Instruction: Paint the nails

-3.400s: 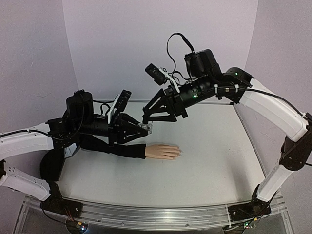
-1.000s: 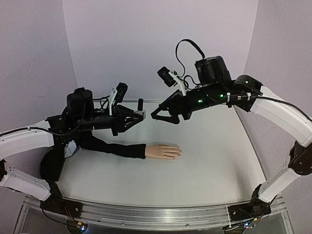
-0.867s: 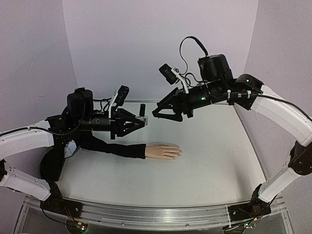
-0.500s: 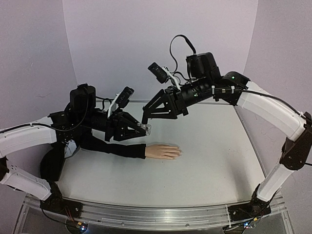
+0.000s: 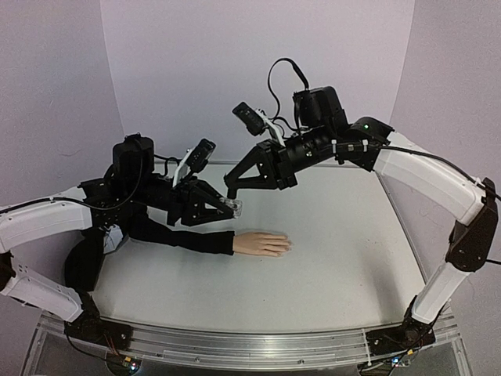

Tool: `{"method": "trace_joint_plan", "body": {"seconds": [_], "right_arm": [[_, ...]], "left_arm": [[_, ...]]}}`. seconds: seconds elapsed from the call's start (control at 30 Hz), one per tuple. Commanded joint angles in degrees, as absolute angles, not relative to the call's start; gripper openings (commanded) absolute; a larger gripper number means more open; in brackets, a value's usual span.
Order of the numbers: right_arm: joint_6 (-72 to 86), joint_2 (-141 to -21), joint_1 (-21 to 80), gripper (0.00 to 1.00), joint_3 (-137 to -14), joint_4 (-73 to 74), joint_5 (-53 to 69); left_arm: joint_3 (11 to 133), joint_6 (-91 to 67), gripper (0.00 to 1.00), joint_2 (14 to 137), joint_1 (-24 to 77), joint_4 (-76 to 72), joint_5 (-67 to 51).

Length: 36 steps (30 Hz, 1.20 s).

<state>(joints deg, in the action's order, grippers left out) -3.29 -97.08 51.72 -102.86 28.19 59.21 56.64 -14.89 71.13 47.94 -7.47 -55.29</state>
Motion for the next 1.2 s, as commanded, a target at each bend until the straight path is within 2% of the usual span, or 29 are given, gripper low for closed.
{"method": "trace_joint_plan", "body": {"seconds": [0.0, 0.1, 0.17, 0.23, 0.33, 0.4, 0.47, 0.53, 0.73, 0.87, 0.93, 1.07, 1.17], "right_arm": [[-0.69, -97.82, 52.9, 0.0, -101.5, 26.83, 58.12], [4.45, -100.26, 53.24, 0.0, -101.11, 26.09, 53.93], [7.29, -101.68, 54.11, 0.0, -100.75, 26.04, 47.36], [12.67, -103.59, 55.51, 0.0, -100.88, 26.03, 33.95], [25.11, -107.32, 59.63, 0.0, -105.27, 30.86, 3.19], [32.71, -109.87, 62.39, 0.0, -108.76, 33.96, -8.79], [34.14, -112.32, 64.02, 0.0, -113.67, 35.34, -13.79], [33.76, -114.38, 64.24, 0.02, -118.99, 36.94, -13.62], [29.51, -111.51, 62.64, 0.23, -120.44, 37.53, -8.37], [24.56, -104.75, 60.26, 0.57, -115.42, 37.11, -1.27], [19.28, -101.25, 59.18, 0.69, -112.52, 36.82, 5.16], [8.16, -95.08, 56.64, 0.73, -105.27, 33.73, 23.31], [3.81, -93.01, 54.59, 0.68, -102.78, 31.48, 36.43]], "left_arm": [[58.23, -14.36, 0.0, 67.75, 45.8, -13.19, -40.88], [59.67, -10.86, 0.0, 66.61, 45.79, -10.28, -27.01], [59.51, -9.32, 0.0, 66.38, 45.79, -10.83, -12.6], [61.02, -8.44, 0.0, 68.3, 45.79, -10.46, 0.54], [65.03, -5.39, 0.0, 74.15, 45.85, -8.84, 16.09], [67.19, -3.87, 0.0, 78.42, 45.96, -8.97, 21.21], [67.58, -3.81, 0.0, 80.69, 45.98, -9.37, 22.36], [67.0, -4.57, 0.0, 81.41, 45.97, -9.57, 20.09], [60.75, -6.04, 0.0, 77.16, 45.97, -9.22, 7.48], [54.79, -6.77, 0.0, 71.86, 45.97, -8.58, -5.58], [53.09, -6.72, 0.0, 69.67, 45.96, -7.1, -13.54], [51.82, -7.2, 0.0, 66.4, 45.88, -6.04, -30.08], [53.69, -8.02, 0.0, 65.93, 45.88, -5.11, -41.17]]}}
